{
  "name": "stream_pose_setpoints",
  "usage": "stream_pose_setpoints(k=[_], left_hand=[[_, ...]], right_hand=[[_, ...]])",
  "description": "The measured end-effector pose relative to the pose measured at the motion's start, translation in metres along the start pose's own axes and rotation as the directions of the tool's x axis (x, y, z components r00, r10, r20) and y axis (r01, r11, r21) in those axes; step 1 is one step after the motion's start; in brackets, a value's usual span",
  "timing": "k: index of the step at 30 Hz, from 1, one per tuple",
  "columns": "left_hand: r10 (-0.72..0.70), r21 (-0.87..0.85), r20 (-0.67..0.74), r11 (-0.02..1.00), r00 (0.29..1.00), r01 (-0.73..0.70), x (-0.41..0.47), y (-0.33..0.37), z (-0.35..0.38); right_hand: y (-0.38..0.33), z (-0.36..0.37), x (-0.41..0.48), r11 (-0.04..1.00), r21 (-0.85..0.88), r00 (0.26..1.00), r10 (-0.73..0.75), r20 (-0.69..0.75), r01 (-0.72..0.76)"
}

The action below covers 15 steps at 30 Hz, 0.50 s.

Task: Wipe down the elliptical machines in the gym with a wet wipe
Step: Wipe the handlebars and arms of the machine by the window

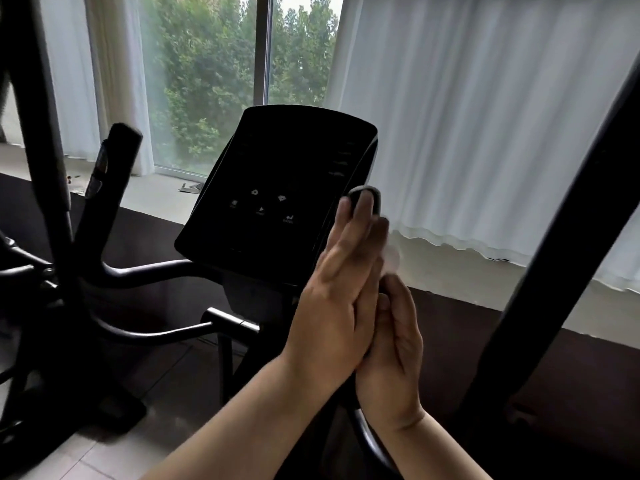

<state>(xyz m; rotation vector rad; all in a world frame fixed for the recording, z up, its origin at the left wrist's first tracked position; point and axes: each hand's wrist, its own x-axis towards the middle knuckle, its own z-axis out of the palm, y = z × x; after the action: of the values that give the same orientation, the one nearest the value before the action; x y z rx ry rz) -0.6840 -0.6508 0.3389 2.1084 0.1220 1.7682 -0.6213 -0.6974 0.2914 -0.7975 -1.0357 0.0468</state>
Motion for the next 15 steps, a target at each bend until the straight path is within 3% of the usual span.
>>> stream_pose_setpoints(k=[6, 15], left_hand=[[-0.07, -0.06, -0.009, 0.996, 0.997, 0.07, -0.079, -0.004, 0.001], [-0.287, -0.209, -0.076, 0.941, 0.955, 0.266, -0.067, 0.006, 0.005]], right_hand=[[0.002, -0.006, -0.007, 0.998, 0.019, 0.998, 0.055, 0.045, -0.056], [0.001, -0.008, -0.017, 0.99, -0.143, 0.999, -0.011, 0.049, 0.018]])
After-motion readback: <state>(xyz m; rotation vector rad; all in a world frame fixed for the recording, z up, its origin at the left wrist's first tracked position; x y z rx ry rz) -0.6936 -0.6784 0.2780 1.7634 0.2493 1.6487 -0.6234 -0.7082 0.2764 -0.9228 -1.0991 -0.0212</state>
